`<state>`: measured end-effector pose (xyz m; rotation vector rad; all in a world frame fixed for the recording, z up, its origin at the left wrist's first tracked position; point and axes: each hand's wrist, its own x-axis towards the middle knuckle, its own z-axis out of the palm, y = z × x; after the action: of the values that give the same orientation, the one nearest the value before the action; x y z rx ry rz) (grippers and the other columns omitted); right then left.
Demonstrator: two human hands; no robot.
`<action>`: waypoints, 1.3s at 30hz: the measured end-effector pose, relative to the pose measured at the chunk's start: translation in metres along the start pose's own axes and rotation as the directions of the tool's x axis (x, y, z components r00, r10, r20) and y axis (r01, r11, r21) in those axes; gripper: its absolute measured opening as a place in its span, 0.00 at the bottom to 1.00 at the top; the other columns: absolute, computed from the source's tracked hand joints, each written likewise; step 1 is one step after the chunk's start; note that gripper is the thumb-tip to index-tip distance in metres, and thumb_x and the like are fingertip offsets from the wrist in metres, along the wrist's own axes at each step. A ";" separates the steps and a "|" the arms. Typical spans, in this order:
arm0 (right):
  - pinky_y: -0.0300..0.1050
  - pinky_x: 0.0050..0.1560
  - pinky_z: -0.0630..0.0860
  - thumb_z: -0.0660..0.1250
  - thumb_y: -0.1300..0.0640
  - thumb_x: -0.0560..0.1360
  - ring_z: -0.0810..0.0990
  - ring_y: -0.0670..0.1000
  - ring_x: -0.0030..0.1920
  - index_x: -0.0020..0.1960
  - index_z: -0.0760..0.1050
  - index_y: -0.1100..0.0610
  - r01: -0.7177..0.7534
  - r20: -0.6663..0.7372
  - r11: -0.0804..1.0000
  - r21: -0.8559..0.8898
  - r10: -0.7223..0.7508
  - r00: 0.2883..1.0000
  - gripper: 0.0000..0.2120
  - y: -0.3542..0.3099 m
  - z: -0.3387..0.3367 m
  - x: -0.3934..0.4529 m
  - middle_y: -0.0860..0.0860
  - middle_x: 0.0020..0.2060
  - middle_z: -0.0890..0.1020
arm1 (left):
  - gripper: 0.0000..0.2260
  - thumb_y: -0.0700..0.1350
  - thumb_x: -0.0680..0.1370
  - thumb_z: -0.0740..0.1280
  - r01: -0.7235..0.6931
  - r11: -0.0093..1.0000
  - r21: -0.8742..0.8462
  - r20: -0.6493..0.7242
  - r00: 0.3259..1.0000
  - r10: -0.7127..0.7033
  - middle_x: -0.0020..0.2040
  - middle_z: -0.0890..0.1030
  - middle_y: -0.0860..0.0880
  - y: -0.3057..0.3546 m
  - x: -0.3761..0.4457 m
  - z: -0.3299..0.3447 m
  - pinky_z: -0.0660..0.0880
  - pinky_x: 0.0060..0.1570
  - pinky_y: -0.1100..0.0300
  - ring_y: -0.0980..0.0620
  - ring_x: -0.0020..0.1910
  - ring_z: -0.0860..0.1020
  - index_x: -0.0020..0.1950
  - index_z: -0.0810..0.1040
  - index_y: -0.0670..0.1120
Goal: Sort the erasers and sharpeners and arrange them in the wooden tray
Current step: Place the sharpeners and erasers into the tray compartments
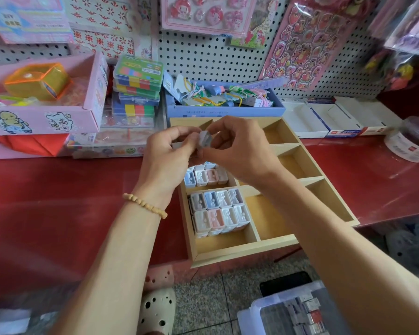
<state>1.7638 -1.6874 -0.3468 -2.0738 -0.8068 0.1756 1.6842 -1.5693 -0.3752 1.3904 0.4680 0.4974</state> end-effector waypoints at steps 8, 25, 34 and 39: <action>0.39 0.44 0.74 0.76 0.56 0.69 0.75 0.46 0.41 0.50 0.82 0.56 0.141 0.081 0.882 -0.450 -0.117 0.990 0.10 0.024 -0.018 0.003 0.49 0.44 0.81 | 0.13 0.29 0.77 0.56 0.140 0.973 -0.186 0.018 0.990 -0.139 0.42 0.75 0.44 0.010 -0.002 -0.009 0.72 0.29 0.61 0.50 0.32 0.78 0.48 0.74 0.44; 0.46 0.42 0.73 0.75 0.59 0.72 0.80 0.55 0.48 0.61 0.80 0.51 0.230 0.292 0.705 -0.671 -0.034 0.956 0.18 0.028 -0.004 0.003 0.48 0.53 0.75 | 0.04 0.35 0.76 0.69 0.116 0.988 -0.100 -0.039 0.992 -0.121 0.39 0.82 0.46 0.012 -0.004 -0.019 0.77 0.35 0.64 0.53 0.33 0.81 0.46 0.82 0.43; 0.50 0.49 0.75 0.76 0.56 0.70 0.78 0.53 0.47 0.67 0.76 0.54 0.265 0.290 0.786 -0.558 -0.114 0.950 0.26 0.023 -0.013 0.004 0.49 0.50 0.75 | 0.09 0.34 0.73 0.73 0.128 0.985 -0.115 -0.083 0.987 -0.138 0.42 0.83 0.40 0.011 -0.005 -0.019 0.76 0.30 0.64 0.51 0.31 0.81 0.47 0.75 0.43; 0.34 0.41 0.72 0.73 0.56 0.72 0.77 0.42 0.39 0.68 0.75 0.53 0.342 0.207 0.871 -0.352 -0.283 0.936 0.25 -0.001 -0.011 -0.003 0.46 0.47 0.77 | 0.05 0.40 0.73 0.74 0.092 0.995 -0.041 -0.042 0.995 -0.094 0.40 0.84 0.42 0.008 -0.005 -0.019 0.77 0.35 0.60 0.50 0.34 0.81 0.41 0.80 0.45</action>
<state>1.7649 -1.6965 -0.3396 -2.2697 -1.3492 -0.0110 1.6690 -1.5560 -0.3693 1.3157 0.5535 0.4601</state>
